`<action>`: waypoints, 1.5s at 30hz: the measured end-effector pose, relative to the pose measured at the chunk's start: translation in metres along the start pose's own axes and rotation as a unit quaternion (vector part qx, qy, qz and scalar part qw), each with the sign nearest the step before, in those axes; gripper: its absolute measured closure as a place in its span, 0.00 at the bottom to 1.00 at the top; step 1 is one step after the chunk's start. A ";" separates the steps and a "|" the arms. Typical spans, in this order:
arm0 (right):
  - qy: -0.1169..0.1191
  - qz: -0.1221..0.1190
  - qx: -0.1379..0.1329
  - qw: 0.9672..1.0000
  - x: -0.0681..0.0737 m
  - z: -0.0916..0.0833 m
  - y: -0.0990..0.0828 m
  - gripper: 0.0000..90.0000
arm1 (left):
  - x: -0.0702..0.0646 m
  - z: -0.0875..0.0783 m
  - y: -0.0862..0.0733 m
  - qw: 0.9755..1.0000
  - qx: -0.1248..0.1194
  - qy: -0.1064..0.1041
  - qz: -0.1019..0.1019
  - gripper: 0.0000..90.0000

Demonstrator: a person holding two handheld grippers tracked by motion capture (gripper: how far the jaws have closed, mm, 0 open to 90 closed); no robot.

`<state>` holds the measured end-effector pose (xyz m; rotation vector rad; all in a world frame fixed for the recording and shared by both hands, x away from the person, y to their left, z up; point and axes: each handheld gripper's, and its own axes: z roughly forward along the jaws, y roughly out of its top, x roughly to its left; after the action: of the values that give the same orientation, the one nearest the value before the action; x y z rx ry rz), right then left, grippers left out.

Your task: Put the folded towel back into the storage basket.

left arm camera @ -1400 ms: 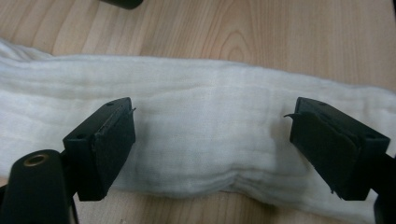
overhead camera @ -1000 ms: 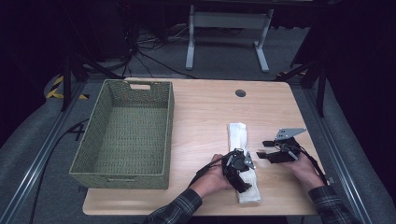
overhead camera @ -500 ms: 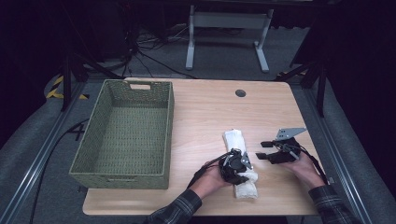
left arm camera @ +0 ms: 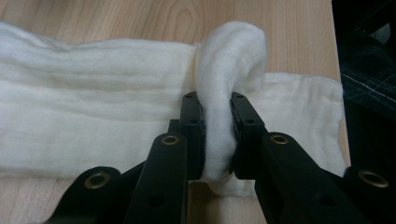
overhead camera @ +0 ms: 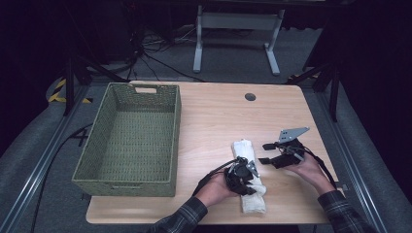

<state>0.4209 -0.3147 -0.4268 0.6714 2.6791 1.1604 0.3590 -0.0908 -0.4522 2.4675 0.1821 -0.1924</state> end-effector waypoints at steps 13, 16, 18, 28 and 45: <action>0.041 -0.035 0.011 0.998 -0.011 0.034 0.033 0.36 | 0.000 -0.010 -0.011 1.000 0.009 -0.005 0.006 0.87; 0.048 -0.042 0.015 0.998 -0.014 0.044 0.040 0.36 | 0.000 -0.010 -0.011 1.000 0.009 -0.009 -0.001 0.87; 0.054 -0.044 0.023 0.997 -0.016 0.053 0.043 0.35 | 0.000 -0.010 -0.012 1.000 0.007 -0.011 -0.002 0.87; 0.054 -0.053 0.031 0.997 -0.025 0.081 0.035 0.32 | 0.002 -0.013 -0.013 1.000 0.011 -0.008 -0.002 0.87; 0.075 -0.069 0.046 0.994 -0.019 0.075 0.038 0.87 | 0.008 -0.044 -0.010 0.999 -0.037 0.005 -0.017 0.88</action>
<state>0.4736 -0.2515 -0.4517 0.4177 2.8656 1.0985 0.3693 -0.0546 -0.4255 2.3943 0.2309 -0.1843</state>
